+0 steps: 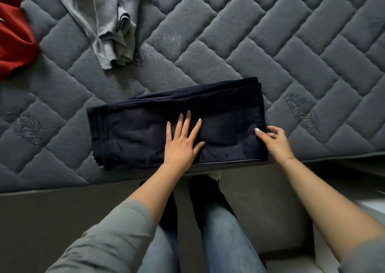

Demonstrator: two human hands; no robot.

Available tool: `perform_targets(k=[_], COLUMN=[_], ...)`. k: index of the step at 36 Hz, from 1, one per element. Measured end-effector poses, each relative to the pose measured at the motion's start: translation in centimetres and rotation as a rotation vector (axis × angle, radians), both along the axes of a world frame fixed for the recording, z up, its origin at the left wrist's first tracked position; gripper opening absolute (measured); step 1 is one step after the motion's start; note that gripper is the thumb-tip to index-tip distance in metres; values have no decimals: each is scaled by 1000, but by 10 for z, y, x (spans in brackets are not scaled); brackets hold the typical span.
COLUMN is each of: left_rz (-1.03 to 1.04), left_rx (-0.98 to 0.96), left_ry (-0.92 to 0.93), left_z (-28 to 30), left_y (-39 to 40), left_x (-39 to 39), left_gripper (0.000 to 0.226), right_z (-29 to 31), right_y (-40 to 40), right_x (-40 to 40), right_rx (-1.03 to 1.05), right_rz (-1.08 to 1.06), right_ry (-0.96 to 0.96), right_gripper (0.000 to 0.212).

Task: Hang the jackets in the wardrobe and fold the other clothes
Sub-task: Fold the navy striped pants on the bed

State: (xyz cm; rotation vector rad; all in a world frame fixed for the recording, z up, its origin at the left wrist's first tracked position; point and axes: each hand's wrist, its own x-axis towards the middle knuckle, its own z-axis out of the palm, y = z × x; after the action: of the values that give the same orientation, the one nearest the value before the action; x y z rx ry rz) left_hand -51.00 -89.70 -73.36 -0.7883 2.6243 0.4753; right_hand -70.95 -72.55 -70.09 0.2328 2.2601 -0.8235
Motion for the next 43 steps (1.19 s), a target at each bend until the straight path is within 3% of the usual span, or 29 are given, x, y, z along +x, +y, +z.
perform_targets(k=[3,6,8,11,15,18,24,29,34,37,40,43], left_rz=[12,8,-5,38,540,874,1211,1458,1490,1431,1233,1105], left_rx=[-27,-22,55,242,668,738,921,1153,1299,1238,992,856], left_ry=[-51,-77,-75,-11,300,463,543,587,428,366,372,451], left_z=[-17,-18,-12,3,38,66,92,91,74,68,65,66], left_y=[3,1,-3,-12,-21,-31,-64,-97,-122,-130,-130,-128], left_x=[-3,-9,-9,-9,4,35,102,139,155,147,135,126], left_gripper=[68,67,68,63,44,37,23,27,47,40,28,15], right_z=[-8,-6,6,28,67,95,122,92,52,41,44,53], right_y=[4,2,-2,-12,-33,-57,-132,-201,-240,-238,-220,-193], right_x=[-11,-17,-16,-8,16,38,106,179,227,231,220,204], right_rx=[-60,-210,-335,-502,-625,-656,-668,-508,-397,-389,-398,-381], right_rz=[55,-41,-109,-186,-118,77,393,666,738,541,381,439], right_ry=[-140,-288,-398,-494,-445,-354,-311,-219,-348,-383,-205,92], right_gripper=[61,45,32,43,50,62,104,106,90,65,41,37])
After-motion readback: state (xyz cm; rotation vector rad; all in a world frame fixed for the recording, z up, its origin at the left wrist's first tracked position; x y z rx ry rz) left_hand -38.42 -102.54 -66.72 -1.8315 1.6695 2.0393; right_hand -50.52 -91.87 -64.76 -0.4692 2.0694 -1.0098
